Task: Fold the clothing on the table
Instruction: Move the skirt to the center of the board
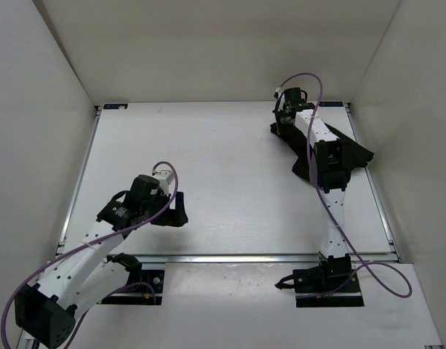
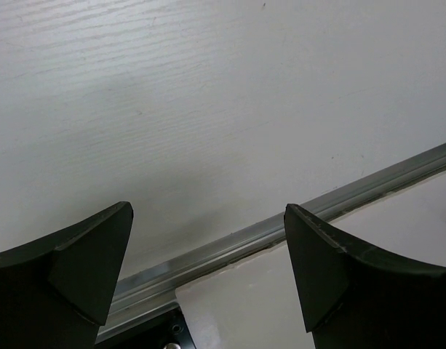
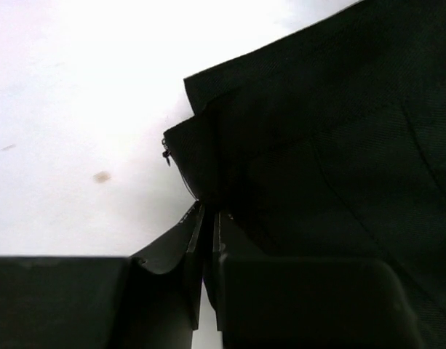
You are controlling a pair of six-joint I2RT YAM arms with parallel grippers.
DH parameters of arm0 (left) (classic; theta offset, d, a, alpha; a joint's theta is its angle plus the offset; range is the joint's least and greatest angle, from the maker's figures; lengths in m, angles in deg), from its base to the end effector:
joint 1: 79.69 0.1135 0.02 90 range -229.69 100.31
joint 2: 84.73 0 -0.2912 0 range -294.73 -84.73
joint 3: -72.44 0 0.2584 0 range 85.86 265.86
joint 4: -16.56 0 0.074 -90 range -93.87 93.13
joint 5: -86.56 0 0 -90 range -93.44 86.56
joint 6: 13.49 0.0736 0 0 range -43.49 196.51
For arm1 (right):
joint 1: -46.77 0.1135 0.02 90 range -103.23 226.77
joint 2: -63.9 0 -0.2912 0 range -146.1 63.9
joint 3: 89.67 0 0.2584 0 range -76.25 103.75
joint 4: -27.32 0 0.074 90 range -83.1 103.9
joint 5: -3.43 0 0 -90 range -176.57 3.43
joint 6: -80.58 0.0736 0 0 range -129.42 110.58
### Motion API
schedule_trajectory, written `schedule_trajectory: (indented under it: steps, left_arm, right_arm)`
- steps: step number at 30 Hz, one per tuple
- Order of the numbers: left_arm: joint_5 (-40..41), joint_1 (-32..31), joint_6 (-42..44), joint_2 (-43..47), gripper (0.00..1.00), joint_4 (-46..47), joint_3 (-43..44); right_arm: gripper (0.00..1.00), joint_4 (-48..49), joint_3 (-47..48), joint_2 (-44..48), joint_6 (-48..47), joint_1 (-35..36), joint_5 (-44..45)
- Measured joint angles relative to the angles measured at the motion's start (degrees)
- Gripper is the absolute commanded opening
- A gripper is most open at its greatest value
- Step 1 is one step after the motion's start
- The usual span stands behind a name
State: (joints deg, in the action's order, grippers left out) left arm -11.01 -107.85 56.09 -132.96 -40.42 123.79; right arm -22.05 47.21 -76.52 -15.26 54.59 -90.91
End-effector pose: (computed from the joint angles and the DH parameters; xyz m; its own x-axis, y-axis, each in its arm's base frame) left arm 0.1459 -0.0891 0.2261 -0.8544 0.0650 -0.5156 0.2542 0.9176 -0.3055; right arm 0.5850 0.0860 0.1655 -0.7678 -0.2079 -0.6061 -0.2604 0.9655 -0.0013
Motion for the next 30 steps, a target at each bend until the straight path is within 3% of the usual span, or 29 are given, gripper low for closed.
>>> schedule_trajectory:
  steps: [4,6,14,17,19,23,30]
  left_arm:
    - [0.09,0.57,0.02,0.85,0.92,0.17,-0.04]
    - [0.07,0.61,0.00,1.14,0.84,0.26,-0.07]
    - [-2.12,1.33,0.55,2.78,0.69,1.62,-0.11]
    - [-5.60,2.91,-3.30,3.43,0.47,7.67,-2.47]
    - [-7.41,3.45,-7.41,4.28,0.39,14.14,-6.56]
    - [-8.13,1.27,-16.13,2.99,0.55,26.34,-14.93]
    - [-6.40,-9.88,-23.02,-6.84,0.59,38.66,-15.43]
  right_arm:
    - [0.00,-3.23,-1.68,3.10,3.17,2.58,-3.21]
    - [0.01,-3.56,-7.37,8.50,5.01,5.68,-3.80]
    - [0.00,2.19,-45.46,48.63,14.78,20.00,-8.92]
    - [0.00,5.90,-54.66,62.53,19.47,16.83,-10.43]
    - [0.00,7.89,-58.51,68.13,21.97,14.12,-10.91]
    - [0.01,10.03,-63.36,71.76,26.05,10.45,-12.09]
    - [0.00,12.26,-62.03,64.04,28.65,11.13,-14.12]
